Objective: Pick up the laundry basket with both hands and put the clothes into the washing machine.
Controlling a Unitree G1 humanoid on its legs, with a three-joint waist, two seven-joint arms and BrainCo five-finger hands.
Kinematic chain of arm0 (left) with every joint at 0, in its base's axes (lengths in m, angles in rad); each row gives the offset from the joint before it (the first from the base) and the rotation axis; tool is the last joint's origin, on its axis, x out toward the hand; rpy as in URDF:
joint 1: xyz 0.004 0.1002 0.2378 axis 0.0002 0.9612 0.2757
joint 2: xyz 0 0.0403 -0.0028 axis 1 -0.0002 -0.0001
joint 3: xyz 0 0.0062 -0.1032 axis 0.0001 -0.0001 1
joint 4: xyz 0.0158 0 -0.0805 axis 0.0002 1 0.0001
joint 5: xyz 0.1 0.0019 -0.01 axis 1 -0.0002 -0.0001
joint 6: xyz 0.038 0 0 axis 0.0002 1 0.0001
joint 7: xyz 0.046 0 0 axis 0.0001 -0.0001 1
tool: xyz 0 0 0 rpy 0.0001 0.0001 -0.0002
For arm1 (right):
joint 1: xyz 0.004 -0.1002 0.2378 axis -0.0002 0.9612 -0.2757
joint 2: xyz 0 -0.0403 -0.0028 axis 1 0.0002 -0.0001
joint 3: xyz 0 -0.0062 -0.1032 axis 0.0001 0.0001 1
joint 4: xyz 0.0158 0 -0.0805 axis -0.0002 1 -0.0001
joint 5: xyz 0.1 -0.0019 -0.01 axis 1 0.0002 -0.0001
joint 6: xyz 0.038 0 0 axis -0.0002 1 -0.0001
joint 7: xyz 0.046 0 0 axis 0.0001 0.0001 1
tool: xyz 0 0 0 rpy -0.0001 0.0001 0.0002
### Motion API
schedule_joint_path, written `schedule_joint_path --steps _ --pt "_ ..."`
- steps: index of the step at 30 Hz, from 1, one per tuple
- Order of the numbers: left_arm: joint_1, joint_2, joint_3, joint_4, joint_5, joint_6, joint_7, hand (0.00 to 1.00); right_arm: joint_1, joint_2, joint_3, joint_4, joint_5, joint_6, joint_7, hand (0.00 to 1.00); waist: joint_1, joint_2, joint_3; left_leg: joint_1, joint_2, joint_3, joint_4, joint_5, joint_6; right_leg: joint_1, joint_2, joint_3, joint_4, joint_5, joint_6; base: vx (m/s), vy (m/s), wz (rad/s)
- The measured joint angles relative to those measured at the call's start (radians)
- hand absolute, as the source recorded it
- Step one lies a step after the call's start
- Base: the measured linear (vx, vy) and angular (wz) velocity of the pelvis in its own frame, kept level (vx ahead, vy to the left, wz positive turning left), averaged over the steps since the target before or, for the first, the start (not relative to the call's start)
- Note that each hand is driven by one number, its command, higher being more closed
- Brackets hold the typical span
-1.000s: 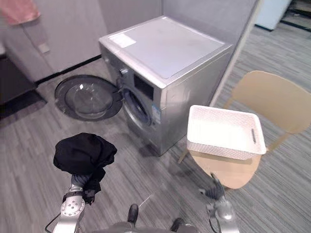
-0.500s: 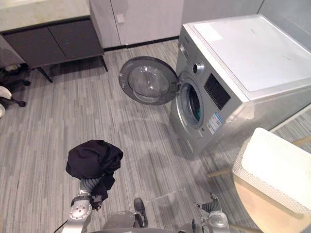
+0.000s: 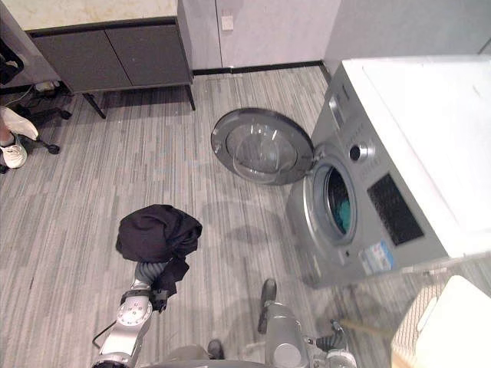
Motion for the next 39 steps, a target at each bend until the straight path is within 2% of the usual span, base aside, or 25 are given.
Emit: schedule_joint_path --steps 1,2,4,5,7,8,10,11,12,14,16,18,19,20,21,22,23,24,25,26,30,33,34,36,39 --pt "0.027 -0.027 0.001 -0.011 -0.001 0.001 0.000 1.00 -0.009 -0.008 0.017 -0.050 0.002 -0.007 -0.001 0.00 0.031 0.009 -0.006 -0.056 0.073 0.005 0.141 0.012 -0.003 0.046 0.042 0.031 -0.014 -0.021 -0.014 0.53 -0.188 -1.06" --pt "0.027 -0.037 -0.013 -0.012 -0.008 0.002 -0.004 1.00 -0.013 -0.008 0.017 -0.087 0.003 -0.016 -0.002 0.00 0.050 0.008 -0.008 -0.088 0.101 0.013 0.180 0.006 0.000 0.087 0.058 0.056 -0.038 -0.032 -0.022 0.60 -0.206 -0.98" --pt "0.021 -0.060 -0.022 -0.016 -0.009 0.002 -0.022 1.00 -0.019 -0.008 0.017 -0.119 0.003 -0.017 -0.002 0.00 0.057 0.002 -0.009 -0.124 0.113 0.032 0.138 -0.028 -0.003 0.140 0.066 0.091 -0.083 -0.034 -0.024 0.47 -0.132 -0.56" --pt "0.023 -0.077 -0.022 -0.029 -0.009 0.002 -0.022 1.00 -0.032 -0.008 0.015 -0.120 0.003 -0.015 -0.003 0.00 0.060 -0.002 -0.009 -0.136 0.109 0.045 0.052 -0.046 0.006 0.178 0.067 0.120 -0.117 -0.035 -0.025 0.42 -0.044 -0.66" --pt "0.020 -0.081 -0.029 -0.039 -0.008 0.002 -0.024 1.00 -0.036 0.002 0.018 -0.122 0.003 -0.015 -0.004 0.00 0.063 -0.005 -0.009 -0.137 0.063 0.023 -0.124 -0.050 0.011 0.217 0.065 0.168 -0.149 -0.038 -0.026 0.41 0.038 -0.78" --pt "0.018 -0.080 -0.029 -0.048 -0.008 0.002 -0.023 1.00 -0.037 0.004 0.018 -0.122 0.003 -0.015 -0.004 0.00 0.075 -0.007 -0.010 -0.135 0.016 -0.042 -0.293 -0.047 0.006 0.235 0.064 0.212 -0.160 -0.049 -0.012 0.33 0.119 -0.91" --pt "0.015 -0.078 -0.029 -0.049 -0.008 0.001 -0.023 1.00 -0.034 0.011 0.027 -0.121 0.003 -0.014 -0.006 0.00 0.086 -0.006 -0.011 -0.130 -0.038 -0.150 -0.447 -0.038 -0.007 0.256 0.065 0.269 -0.152 -0.073 0.004 0.31 0.185 -0.88" --pt "0.015 -0.078 -0.029 -0.049 -0.008 0.002 -0.023 1.00 -0.032 0.011 0.032 -0.121 0.003 -0.014 -0.006 0.00 0.085 -0.005 -0.011 -0.129 -0.052 -0.183 -0.480 -0.031 -0.013 0.261 0.066 0.284 -0.144 -0.085 0.014 0.28 0.258 -0.91" --pt "0.019 -0.077 -0.029 -0.049 -0.007 0.001 -0.022 1.00 -0.029 0.011 0.042 -0.121 0.002 -0.014 -0.008 0.00 0.086 -0.001 -0.017 -0.110 -0.071 -0.252 -0.546 -0.011 -0.037 0.260 0.074 0.329 -0.102 -0.122 0.040 0.26 0.315 -1.05" --pt "0.035 -0.080 -0.036 -0.049 -0.007 0.002 -0.021 1.00 -0.024 0.005 0.051 -0.120 0.001 -0.015 -0.016 0.00 0.088 0.027 -0.035 -0.090 -0.064 -0.310 -0.560 0.027 -0.052 0.245 0.110 0.389 -0.043 -0.180 0.070 0.24 0.374 -1.23" --pt "0.041 -0.034 -0.039 -0.043 -0.007 0.006 -0.023 1.00 0.007 0.063 0.064 -0.112 0.002 -0.016 -0.023 0.00 0.082 -0.045 -0.067 -0.069 -0.092 -0.214 -0.509 0.009 -0.016 0.218 0.066 0.477 0.032 -0.248 0.118 0.20 0.351 -1.06" --pt "0.040 -0.021 -0.037 -0.043 -0.007 0.006 -0.022 1.00 0.028 0.077 0.078 -0.111 0.004 -0.015 -0.022 0.00 0.083 -0.089 -0.095 -0.031 -0.101 -0.106 -0.514 -0.013 0.017 0.201 0.033 0.530 0.040 -0.244 0.141 0.18 0.308 -1.23" --pt "0.039 -0.021 -0.036 -0.044 -0.007 0.006 -0.022 1.00 0.025 0.079 0.078 -0.111 0.007 -0.015 -0.023 0.00 0.085 -0.091 -0.100 -0.011 -0.094 -0.048 -0.514 -0.030 0.029 0.190 0.022 0.531 0.041 -0.233 0.157 0.13 0.338 -2.16" --pt "0.033 -0.020 -0.034 -0.047 -0.007 0.006 -0.021 1.00 0.003 0.085 0.079 -0.109 0.011 -0.015 -0.023 0.00 0.087 -0.089 -0.101 0.023 -0.075 0.060 -0.531 -0.041 0.040 0.154 0.007 0.481 0.051 -0.209 0.178 0.03 0.198 -1.94" --pt "0.029 -0.019 -0.029 -0.047 -0.007 0.006 -0.021 1.00 -0.009 0.087 0.081 -0.107 0.011 -0.015 -0.023 0.00 0.089 -0.088 -0.101 0.036 -0.071 0.100 -0.543 -0.042 0.041 0.137 -0.005 0.442 0.059 -0.204 0.186 0.01 0.181 -2.09" --pt "0.018 -0.014 -0.025 -0.047 -0.007 0.006 -0.021 1.00 -0.033 0.087 0.087 -0.095 0.011 -0.016 -0.023 0.00 0.087 -0.087 -0.101 0.056 -0.066 0.168 -0.569 -0.041 0.041 0.100 -0.031 0.325 0.062 -0.198 0.196 -0.01 0.120 -1.68" --pt "0.011 -0.002 -0.026 -0.047 -0.007 0.005 -0.021 1.00 -0.057 0.086 0.092 -0.061 0.011 -0.016 -0.023 0.00 0.086 -0.087 -0.101 0.075 -0.063 0.225 -0.589 -0.041 0.041 0.085 -0.063 0.177 0.060 -0.195 0.190 -0.01 0.126 -1.94" --pt "0.001 0.013 -0.025 -0.043 -0.007 0.006 -0.021 1.00 -0.092 0.084 0.096 -0.011 0.010 -0.015 -0.023 0.00 0.080 -0.086 -0.100 0.094 -0.060 0.289 -0.607 -0.042 0.040 0.090 -0.102 -0.037 0.042 -0.177 0.139 0.00 0.096 -1.63" --pt "-0.014 0.017 -0.026 -0.032 -0.007 0.006 -0.022 1.00 -0.113 0.076 0.094 0.029 0.010 -0.015 -0.023 0.00 0.070 -0.070 -0.099 0.099 -0.050 0.318 -0.613 -0.045 0.035 0.100 -0.122 -0.143 0.021 -0.162 0.100 0.03 0.049 -1.43" --pt "-0.024 0.023 -0.015 -0.022 -0.007 0.006 -0.023 1.00 -0.127 0.066 0.094 0.073 0.010 -0.012 -0.023 0.00 0.070 -0.070 -0.101 0.107 -0.048 0.320 -0.612 -0.041 0.033 0.114 -0.129 -0.208 -0.012 -0.124 0.104 0.08 -0.019 -1.03" --pt "-0.056 0.037 -0.006 0.060 -0.007 0.006 -0.023 1.00 -0.125 0.036 0.055 0.134 0.009 -0.013 -0.023 0.00 0.054 -0.022 -0.086 0.128 -0.017 0.291 -0.567 -0.035 0.024 0.152 -0.064 -0.120 -0.096 -0.081 0.103 0.10 -0.124 -0.77" --pt "-0.050 0.034 -0.008 0.077 -0.007 0.010 -0.042 1.00 -0.123 0.002 0.051 0.150 0.012 -0.011 -0.024 0.00 0.056 -0.004 -0.067 0.101 0.067 0.233 -0.347 -0.034 0.026 0.214 -0.021 -0.052 -0.134 -0.079 0.087 0.09 -0.150 -0.68" --pt "-0.042 0.031 -0.011 0.078 -0.007 0.010 -0.045 1.00 -0.130 -0.005 0.051 0.153 0.013 -0.009 -0.026 0.00 0.057 -0.012 -0.044 0.054 0.096 0.145 -0.207 -0.038 0.044 0.249 -0.004 -0.018 -0.137 -0.091 0.070 0.05 -0.018 -0.79" --pt "-0.033 0.029 -0.018 0.080 -0.007 0.010 -0.045 1.00 -0.146 -0.007 0.044 0.153 0.020 -0.008 -0.033 0.00 0.063 -0.014 -0.039 -0.004 0.056 0.011 -0.163 -0.109 0.028 0.249 -0.003 0.035 -0.118 -0.119 0.055 0.04 0.024 -0.85" --pt "-0.037 0.027 -0.029 0.080 -0.007 0.011 -0.043 1.00 -0.164 -0.015 0.013 0.154 0.021 -0.006 -0.053 0.00 0.075 -0.015 -0.016 -0.045 -0.036 -0.158 -0.309 -0.121 0.008 0.238 -0.007 0.115 -0.078 -0.136 0.071 0.07 0.102 -0.79"
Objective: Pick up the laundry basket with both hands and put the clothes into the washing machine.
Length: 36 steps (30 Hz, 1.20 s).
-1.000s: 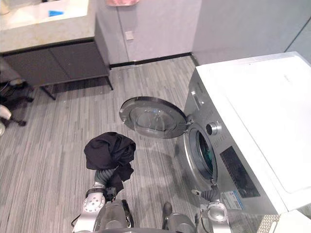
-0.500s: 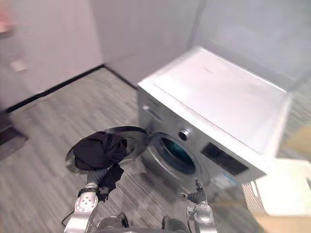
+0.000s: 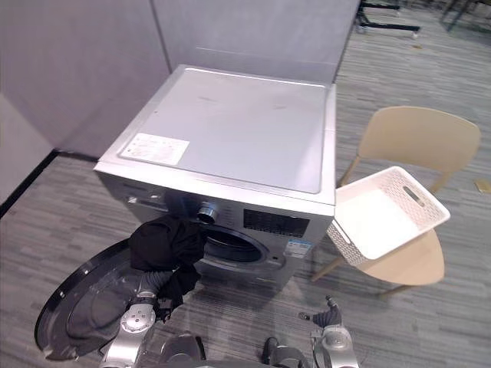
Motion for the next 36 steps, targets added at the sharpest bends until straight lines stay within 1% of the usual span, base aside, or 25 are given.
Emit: schedule_joint_path --steps 1,2,3,4,6,7,8,9,11,12,13,15,16,17,19,20,22,23,25,26,27,30,31,33,36 --pt "0.000 -0.006 -0.001 0.000 0.000 0.000 0.001 1.00 0.005 -0.005 -0.005 0.000 0.000 0.001 -0.008 0.00 0.005 0.016 -0.001 0.008 -0.025 -0.059 -0.111 0.032 -0.024 -0.020 0.009 0.025 0.043 -0.015 0.022 0.09 0.190 -0.82" --pt "-0.001 -0.013 -0.003 -0.003 -0.002 0.000 0.004 1.00 0.009 -0.014 -0.005 0.001 0.000 0.002 -0.014 0.00 0.006 0.047 0.000 0.003 -0.020 -0.082 -0.149 0.096 -0.035 -0.047 0.026 0.036 0.096 -0.044 0.037 0.11 0.219 -0.78" --pt "-0.006 -0.005 -0.002 -0.011 -0.002 0.001 0.007 1.00 0.010 0.004 0.003 -0.007 0.002 0.007 -0.014 0.00 0.007 0.011 0.019 -0.009 -0.028 -0.055 -0.096 0.065 -0.025 -0.088 0.004 0.060 0.202 -0.091 0.054 0.11 0.184 -0.40" --pt "-0.018 0.007 0.000 -0.028 -0.002 0.001 0.012 1.00 0.021 0.020 0.003 -0.035 0.007 0.007 -0.016 0.00 0.001 -0.013 0.030 -0.050 -0.040 -0.051 -0.042 0.045 -0.017 -0.142 -0.019 0.059 0.281 -0.124 0.064 0.09 0.163 -0.25" --pt "-0.035 0.012 -0.001 -0.067 -0.004 0.002 0.027 1.00 0.015 0.029 0.004 -0.051 0.013 0.007 -0.018 0.00 0.010 -0.030 0.065 -0.113 -0.037 -0.036 0.058 0.009 -0.011 -0.218 -0.033 0.060 0.389 -0.154 0.070 -0.03 0.108 -0.14" --pt "-0.049 0.013 -0.001 -0.097 -0.013 0.003 0.036 1.00 -0.010 0.029 0.004 -0.072 0.021 0.007 -0.022 0.00 0.010 -0.033 0.100 -0.173 -0.028 -0.022 0.148 -0.020 -0.008 -0.281 -0.039 0.066 0.485 -0.182 0.075 -0.16 0.125 -0.33" --pt "-0.066 0.011 -0.001 -0.119 -0.025 0.004 0.051 1.00 -0.040 0.029 0.017 -0.111 0.038 0.008 -0.040 0.00 0.011 -0.028 0.122 -0.247 -0.011 -0.007 0.242 -0.076 0.012 -0.371 -0.052 0.068 0.593 -0.224 0.075 -0.19 0.108 -0.30" --pt "-0.078 0.011 -0.002 -0.123 -0.034 0.004 0.057 1.00 -0.052 0.029 0.023 -0.127 0.043 0.007 -0.045 0.00 0.012 -0.029 0.128 -0.281 -0.005 -0.003 0.283 -0.094 0.018 -0.407 -0.055 0.069 0.632 -0.245 0.073 -0.20 0.073 -0.32" --pt "-0.137 0.013 0.001 -0.123 -0.049 0.012 0.075 1.00 -0.092 0.032 0.043 -0.179 0.051 0.007 -0.057 0.00 0.014 -0.026 0.149 -0.403 0.012 -0.002 0.409 -0.147 0.019 -0.538 -0.058 0.082 0.761 -0.297 0.075 -0.21 0.032 -0.23" --pt "-0.153 0.012 0.000 -0.123 -0.052 0.014 0.081 1.00 -0.101 0.035 0.044 -0.193 0.051 0.007 -0.058 0.00 0.014 -0.025 0.161 -0.428 0.015 -0.003 0.434 -0.156 0.020 -0.564 -0.059 0.086 0.791 -0.308 0.076 -0.20 0.003 -0.19" --pt "-0.192 0.011 -0.001 -0.125 -0.058 0.015 0.093 1.00 -0.121 0.043 0.046 -0.225 0.052 0.009 -0.062 0.00 0.013 -0.025 0.182 -0.495 0.030 0.002 0.492 -0.168 0.023 -0.641 -0.059 0.094 0.857 -0.321 0.070 -0.20 -0.015 -0.21" --pt "-0.241 0.008 -0.003 -0.131 -0.067 0.015 0.113 1.00 -0.139 0.051 0.047 -0.271 0.062 0.010 -0.079 0.00 0.014 -0.029 0.193 -0.596 0.048 0.007 0.551 -0.173 0.026 -0.752 -0.052 0.106 0.922 -0.327 0.066 -0.21 -0.025 -0.26" --pt "-0.292 0.008 -0.004 -0.131 -0.071 0.016 0.123 1.00 -0.158 0.056 0.044 -0.309 0.073 0.010 -0.092 0.00 0.012 -0.029 0.208 -0.680 0.059 0.004 0.598 -0.173 0.026 -0.841 -0.051 0.109 0.974 -0.331 0.071 -0.14 -0.020 -0.22" --pt "-0.312 0.008 -0.005 -0.132 -0.072 0.016 0.129 1.00 -0.164 0.058 0.044 -0.322 0.074 0.010 -0.098 0.00 0.011 -0.029 0.213 -0.711 0.066 0.003 0.617 -0.173 0.027 -0.874 -0.051 0.109 0.993 -0.331 0.071 -0.17 -0.025 -0.27" --pt "-0.414 0.011 -0.006 -0.137 -0.074 0.021 0.160 1.00 -0.185 0.060 0.044 -0.385 0.078 0.012 -0.123 0.00 0.007 -0.029 0.233 -0.862 0.083 -0.010 0.717 -0.180 0.031 -1.033 -0.050 0.116 1.100 -0.336 0.069 -0.15 -0.028 -0.20" --pt "-0.435 0.012 -0.006 -0.143 -0.078 0.023 0.162 1.00 -0.191 0.060 0.043 -0.396 0.078 0.012 -0.128 0.00 0.006 -0.030 0.242 -0.886 0.085 -0.012 0.738 -0.183 0.032 -1.060 -0.049 0.119 1.123 -0.340 0.065 -0.14 -0.041 -0.13" --pt "-0.532 0.017 -0.006 -0.163 -0.080 0.034 0.192 1.00 -0.209 0.057 0.034 -0.454 0.080 0.010 -0.136 0.00 0.005 -0.037 0.272 -0.994 0.101 -0.021 0.830 -0.197 0.037 -1.179 -0.037 0.139 1.222 -0.352 0.063 -0.11 -0.050 -0.18" --pt "-0.548 0.021 -0.006 -0.168 -0.080 0.034 0.200 1.00 -0.215 0.057 0.034 -0.470 0.082 0.009 -0.143 0.00 0.003 -0.039 0.276 -1.016 0.104 -0.022 0.848 -0.198 0.039 -1.202 -0.036 0.140 1.240 -0.354 0.062 -0.07 -0.049 -0.16" --pt "-0.641 0.048 -0.011 -0.169 -0.079 0.043 0.226 1.00 -0.230 0.061 0.026 -0.536 0.089 -0.004 -0.164 0.00 -0.019 -0.043 0.283 -1.106 0.111 -0.042 0.923 -0.209 0.039 -1.290 -0.033 0.148 1.320 -0.369 0.063 -0.05 -0.064 -0.03" --pt "-0.691 0.061 -0.012 -0.169 -0.079 0.054 0.238 1.00 -0.230 0.063 0.022 -0.560 0.090 -0.014 -0.168 0.00 -0.020 -0.052 0.289 -1.130 0.112 -0.042 0.948 -0.212 0.040 -1.321 -0.032 0.156 1.351 -0.374 0.060 -0.04 -0.057 0.00" --pt "-0.709 0.066 -0.012 -0.169 -0.079 0.058 0.243 1.00 -0.230 0.064 0.021 -0.569 0.090 -0.018 -0.168 0.00 -0.021 -0.054 0.290 -1.139 0.113 -0.043 0.958 -0.213 0.040 -1.331 -0.032 0.158 1.361 -0.376 0.061 -0.03 -0.071 -0.02" --pt "-0.830 0.132 -0.024 -0.169 -0.077 0.068 0.279 1.00 -0.229 0.067 0.020 -0.618 0.093 -0.044 -0.169 0.00 -0.033 -0.057 0.292 -1.201 0.116 -0.062 1.017 -0.220 0.034 -1.389 -0.028 0.159 1.424 -0.390 0.065 -0.03 -0.058 0.00" --pt "-0.881 0.162 -0.023 -0.169 -0.077 0.074 0.294 1.00 -0.229 0.070 0.020 -0.631 0.097 -0.053 -0.168 0.00 -0.046 -0.063 0.295 -1.216 0.116 -0.068 1.033 -0.221 0.033 -1.405 -0.027 0.160 1.444 -0.391 0.065 -0.03 -0.048 0.01" --pt "-0.966 0.211 -0.023 -0.156 -0.076 0.077 0.313 1.00 -0.230 0.080 0.022 -0.644 0.100 -0.067 -0.168 0.00 -0.050 -0.080 0.305 -1.228 0.118 -0.070 1.047 -0.223 0.029 -1.420 -0.025 0.163 1.460 -0.393 0.063 -0.03 -0.051 -0.03" --pt "-1.122 0.276 -0.031 -0.058 -0.057 0.084 0.323 1.00 -0.229 0.082 0.025 -0.658 0.100 -0.085 -0.166 0.00 -0.056 -0.091 0.310 -1.241 0.132 -0.070 1.057 -0.223 0.028 -1.437 -0.013 0.164 1.462 -0.388 0.060 -0.02 -0.032 -0.13"
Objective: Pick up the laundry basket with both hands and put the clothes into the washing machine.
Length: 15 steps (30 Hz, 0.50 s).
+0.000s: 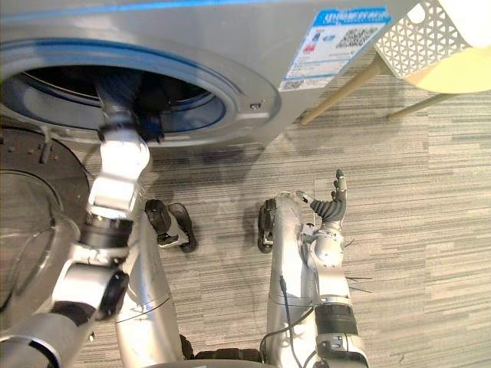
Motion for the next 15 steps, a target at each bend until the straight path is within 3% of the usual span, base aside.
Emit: schedule_joint_path --steps 1,8,15 --pt "-0.065 0.022 0.000 0.058 0.013 0.006 0.003 0.00 -0.001 0.001 0.002 -0.005 0.000 -0.005 0.000 0.00 -0.007 -0.001 0.000 -0.007 0.001 0.000 0.003 0.000 0.000 -0.008 0.001 0.000 0.000 0.005 -0.002 0.01 -0.015 -0.09" --pt "-0.368 0.082 0.004 0.353 0.029 0.048 -0.050 0.00 -0.046 0.006 0.016 -0.008 0.009 -0.042 0.001 0.00 -0.032 -0.020 0.017 -0.067 0.019 -0.009 0.027 0.003 0.008 -0.062 0.025 -0.008 0.001 0.026 -0.001 0.04 -0.011 -0.12" --pt "-0.416 0.099 0.010 0.509 0.210 0.106 -0.230 0.00 -0.049 -0.005 0.021 -0.001 0.011 -0.043 0.033 0.00 -0.046 -0.026 0.023 -0.095 0.024 -0.023 0.022 0.002 0.008 -0.084 0.031 -0.024 -0.009 0.030 -0.007 0.03 -0.008 -0.03"
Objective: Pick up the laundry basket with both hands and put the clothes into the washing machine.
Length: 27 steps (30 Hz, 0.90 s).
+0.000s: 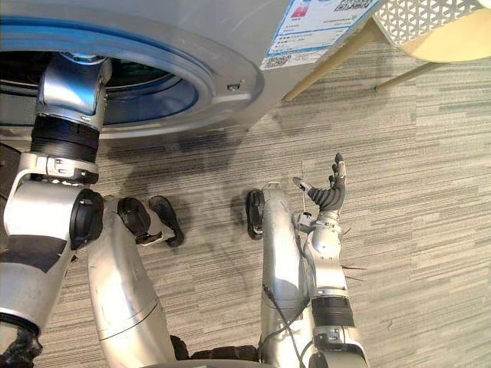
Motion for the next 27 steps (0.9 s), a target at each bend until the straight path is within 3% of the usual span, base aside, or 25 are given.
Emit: schedule_joint_path --steps 4,10,13,16,20,23,25,27 --pt "-0.020 -0.004 0.000 0.004 0.042 0.003 -0.050 0.00 0.003 -0.001 -0.001 0.004 0.007 0.001 0.013 0.00 0.001 0.000 -0.001 0.000 -0.002 0.000 -0.028 0.006 -0.008 0.002 -0.001 -0.007 -0.028 0.006 -0.008 0.04 -0.001 -0.01" --pt "0.007 -0.060 0.002 -0.058 0.043 0.003 -0.024 0.00 0.035 0.008 0.013 0.014 0.006 0.010 0.030 0.00 0.019 0.003 -0.004 0.104 -0.017 -0.009 -0.119 0.026 -0.028 0.121 -0.018 -0.043 -0.106 0.005 -0.017 0.08 -0.009 0.13" --pt "0.228 -0.112 0.002 -0.287 0.031 -0.018 0.040 0.00 0.087 0.044 0.041 0.040 0.005 0.012 0.036 0.00 0.032 0.009 -0.106 0.167 -0.027 -0.004 -0.220 0.046 -0.043 0.191 -0.034 -0.066 -0.193 0.005 -0.035 0.08 -0.034 0.21" --pt "0.471 -0.157 0.015 -0.403 0.010 -0.038 0.068 0.00 0.114 0.044 0.037 0.040 -0.003 0.040 0.036 0.00 0.056 0.011 -0.120 0.294 -0.043 0.001 -0.320 0.066 -0.059 0.323 -0.044 -0.089 -0.279 0.003 -0.045 0.14 -0.075 0.29" --pt "0.807 -0.274 0.042 -0.450 -0.031 -0.036 0.067 0.00 0.150 0.041 0.031 0.038 -0.006 0.074 0.038 0.00 0.079 0.013 -0.126 0.492 -0.077 0.006 -0.478 0.106 -0.077 0.535 -0.062 -0.128 -0.418 0.007 -0.053 0.13 -0.061 0.38" --pt "1.085 -0.357 0.038 -0.495 -0.079 -0.038 0.062 0.00 0.196 0.038 0.011 0.043 -0.020 0.110 0.055 0.00 0.091 0.026 -0.178 0.638 -0.111 0.012 -0.619 0.139 -0.085 0.692 -0.088 -0.160 -0.540 0.014 -0.057 0.17 -0.055 0.46" --pt "1.265 -0.400 0.033 -0.496 -0.133 -0.045 0.035 0.00 0.222 0.025 -0.008 0.075 -0.025 0.121 0.059 0.00 0.107 0.056 -0.213 0.785 -0.125 0.021 -0.743 0.166 -0.088 0.847 -0.090 -0.182 -0.667 0.038 -0.050 0.19 0.005 0.29" --pt "1.364 -0.408 0.032 -0.493 -0.166 -0.056 0.014 0.00 0.245 0.015 -0.009 0.116 -0.025 0.124 0.063 0.00 0.112 0.059 -0.244 0.896 -0.152 0.035 -0.860 0.202 -0.085 0.953 -0.106 -0.195 -0.764 0.061 -0.039 0.18 0.036 0.32"
